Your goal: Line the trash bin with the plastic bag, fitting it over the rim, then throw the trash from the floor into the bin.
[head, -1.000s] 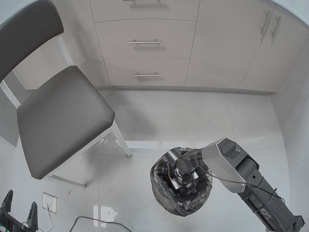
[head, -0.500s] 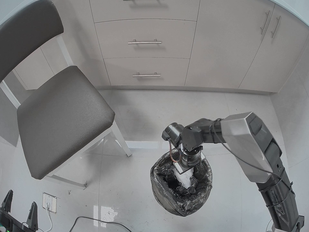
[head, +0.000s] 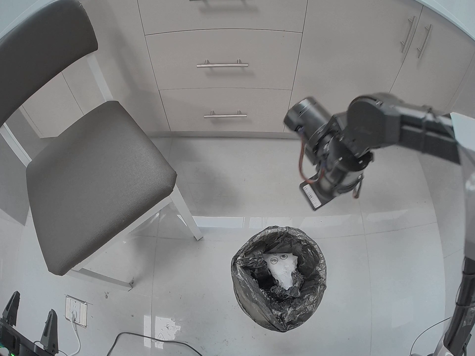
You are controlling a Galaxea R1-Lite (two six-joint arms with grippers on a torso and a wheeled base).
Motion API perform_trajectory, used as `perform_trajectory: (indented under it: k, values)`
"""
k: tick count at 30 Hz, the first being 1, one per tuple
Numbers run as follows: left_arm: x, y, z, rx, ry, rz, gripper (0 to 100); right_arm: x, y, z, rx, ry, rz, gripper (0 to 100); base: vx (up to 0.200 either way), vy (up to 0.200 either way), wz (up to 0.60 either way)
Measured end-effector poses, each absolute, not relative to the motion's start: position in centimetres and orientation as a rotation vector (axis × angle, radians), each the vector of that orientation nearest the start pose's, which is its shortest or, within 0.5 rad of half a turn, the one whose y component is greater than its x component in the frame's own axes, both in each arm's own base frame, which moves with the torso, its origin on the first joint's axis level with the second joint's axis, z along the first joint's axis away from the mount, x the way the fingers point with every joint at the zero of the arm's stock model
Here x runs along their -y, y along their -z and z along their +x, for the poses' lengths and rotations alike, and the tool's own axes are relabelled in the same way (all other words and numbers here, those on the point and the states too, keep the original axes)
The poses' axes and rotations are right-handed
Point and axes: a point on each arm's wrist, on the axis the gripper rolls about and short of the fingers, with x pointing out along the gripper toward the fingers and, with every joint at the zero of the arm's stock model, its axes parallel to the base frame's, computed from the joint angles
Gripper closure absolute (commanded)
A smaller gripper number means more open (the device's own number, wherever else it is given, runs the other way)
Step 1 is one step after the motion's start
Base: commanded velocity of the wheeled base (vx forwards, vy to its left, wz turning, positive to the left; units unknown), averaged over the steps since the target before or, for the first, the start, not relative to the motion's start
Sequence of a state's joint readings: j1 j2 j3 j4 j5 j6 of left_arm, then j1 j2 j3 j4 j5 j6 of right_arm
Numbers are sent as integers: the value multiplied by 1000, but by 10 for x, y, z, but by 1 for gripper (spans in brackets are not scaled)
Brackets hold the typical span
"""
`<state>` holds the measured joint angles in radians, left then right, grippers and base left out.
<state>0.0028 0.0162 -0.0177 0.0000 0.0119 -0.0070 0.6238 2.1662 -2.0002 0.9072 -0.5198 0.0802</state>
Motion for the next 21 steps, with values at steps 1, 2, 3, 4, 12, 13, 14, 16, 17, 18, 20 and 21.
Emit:
perform_trajectory:
  k: [1,2,3,4,12,13,14,16,17,18,20,21]
  values:
    - [0,-81,-23,2,-15,-7,0,-219,-219,325,-886,-51,-506,100,0,0,0]
    - [0,-81,-23,2,-14,-7,0,-212,-232,318,-869,-46,-505,100,0,0,0]
    - [0,-81,-23,2,-15,-7,0,-202,-249,308,-851,-41,-509,100,0,0,0]
    - [0,-81,-23,2,-15,-7,0,-197,-257,302,-843,-40,-512,100,0,0,0]
    - [0,-81,-23,2,-15,-7,0,-118,-345,201,-783,-12,-574,100,0,0,0]
    - [0,-81,-23,2,-14,-7,0,-107,-353,187,-776,-4,-581,100,0,0,0]
    - [0,-81,-23,2,-15,-7,0,-97,-359,175,-766,6,-583,100,0,0,0]
    - [0,-81,-23,2,-14,-7,0,-78,-370,152,-751,27,-584,100,0,0,0]
    - [0,-81,-23,2,-14,-7,0,-63,-376,137,-739,50,-576,100,0,0,0]
    - [0,-81,-23,2,-15,-7,0,-55,-379,128,-733,66,-571,100,0,0,0]
    - [0,-81,-23,2,-15,-7,0,-34,-386,102,-717,116,-555,100,0,0,0]
    - [0,-81,-23,2,-14,-7,0,-25,-388,90,-714,140,-548,100,0,0,0]
